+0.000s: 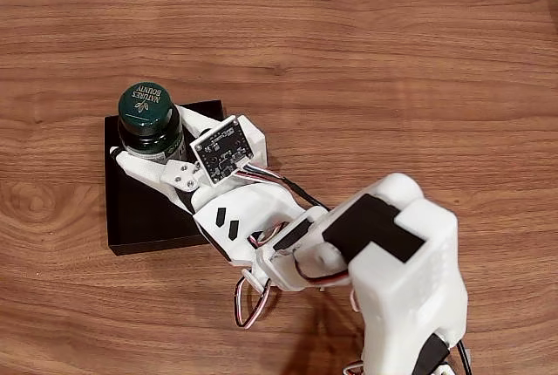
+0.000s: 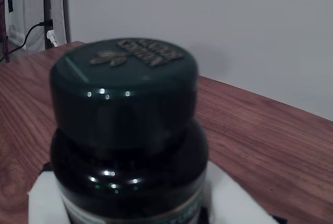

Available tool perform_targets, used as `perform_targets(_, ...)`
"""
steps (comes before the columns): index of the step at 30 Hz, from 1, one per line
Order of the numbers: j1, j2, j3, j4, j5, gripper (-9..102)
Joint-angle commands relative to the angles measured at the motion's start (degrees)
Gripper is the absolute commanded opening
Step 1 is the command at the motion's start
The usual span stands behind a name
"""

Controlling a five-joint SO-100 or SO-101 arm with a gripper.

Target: Pick up the pill bottle and place it in the black box.

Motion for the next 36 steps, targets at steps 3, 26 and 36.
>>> perform_targets(3, 1.1, 0.2, -4.0, -3.1, 0.6, 22)
perform_targets(26, 1.1, -8.3, -7.8, -5.3, 0.8, 25)
perform_targets(36, 1.5, -12.1, -10.0, -5.3, 2.3, 33)
